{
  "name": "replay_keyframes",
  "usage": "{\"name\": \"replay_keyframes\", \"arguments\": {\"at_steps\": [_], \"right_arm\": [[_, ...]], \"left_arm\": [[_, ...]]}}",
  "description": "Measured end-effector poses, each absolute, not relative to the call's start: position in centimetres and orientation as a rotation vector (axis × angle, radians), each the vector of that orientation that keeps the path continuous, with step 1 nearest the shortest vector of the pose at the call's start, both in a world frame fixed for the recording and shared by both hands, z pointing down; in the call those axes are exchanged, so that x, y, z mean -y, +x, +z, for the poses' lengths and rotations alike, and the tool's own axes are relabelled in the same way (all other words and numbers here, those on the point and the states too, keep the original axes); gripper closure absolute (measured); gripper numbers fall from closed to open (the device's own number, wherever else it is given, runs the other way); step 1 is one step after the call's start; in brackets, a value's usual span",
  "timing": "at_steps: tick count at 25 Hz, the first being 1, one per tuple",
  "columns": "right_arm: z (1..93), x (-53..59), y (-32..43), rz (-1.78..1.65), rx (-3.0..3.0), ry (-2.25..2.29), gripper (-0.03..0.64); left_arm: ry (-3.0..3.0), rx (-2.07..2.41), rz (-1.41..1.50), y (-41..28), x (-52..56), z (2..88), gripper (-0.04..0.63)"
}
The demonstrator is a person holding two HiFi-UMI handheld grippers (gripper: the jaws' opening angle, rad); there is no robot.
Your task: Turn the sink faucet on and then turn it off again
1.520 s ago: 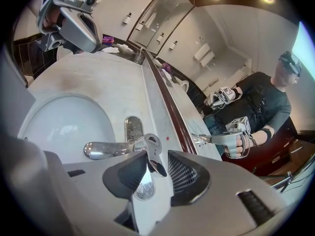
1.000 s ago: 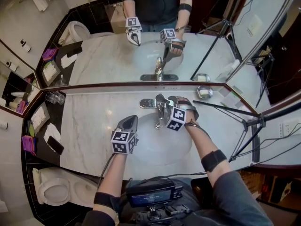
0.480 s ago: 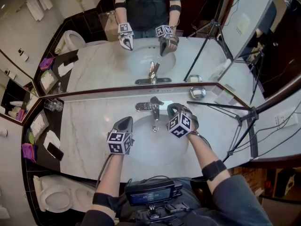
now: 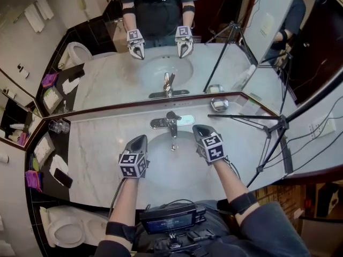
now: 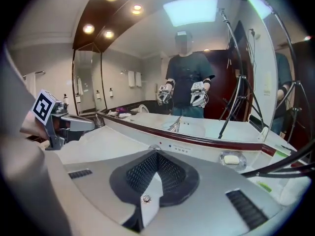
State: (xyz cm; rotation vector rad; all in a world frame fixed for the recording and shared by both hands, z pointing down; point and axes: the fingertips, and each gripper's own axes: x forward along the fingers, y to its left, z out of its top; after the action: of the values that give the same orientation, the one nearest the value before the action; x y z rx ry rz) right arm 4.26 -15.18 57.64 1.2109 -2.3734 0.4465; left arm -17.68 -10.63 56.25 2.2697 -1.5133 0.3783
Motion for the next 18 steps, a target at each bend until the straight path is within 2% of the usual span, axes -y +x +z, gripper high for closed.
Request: {"name": "replay_keyframes", "arguments": {"at_steps": [6,18], "right_arm": [[58.2,13.4,5.6,0.553,2.398,1.261,0.597],[58.8,13.0,5.8,0.558,2.403,1.269,0.595]], "left_arm": [[2.265,1.495,0.396,-17.6,10.0,56.6,0.595],[2.284,1.510,0.405,-17.4,10.0,56.2,0.595]]}}
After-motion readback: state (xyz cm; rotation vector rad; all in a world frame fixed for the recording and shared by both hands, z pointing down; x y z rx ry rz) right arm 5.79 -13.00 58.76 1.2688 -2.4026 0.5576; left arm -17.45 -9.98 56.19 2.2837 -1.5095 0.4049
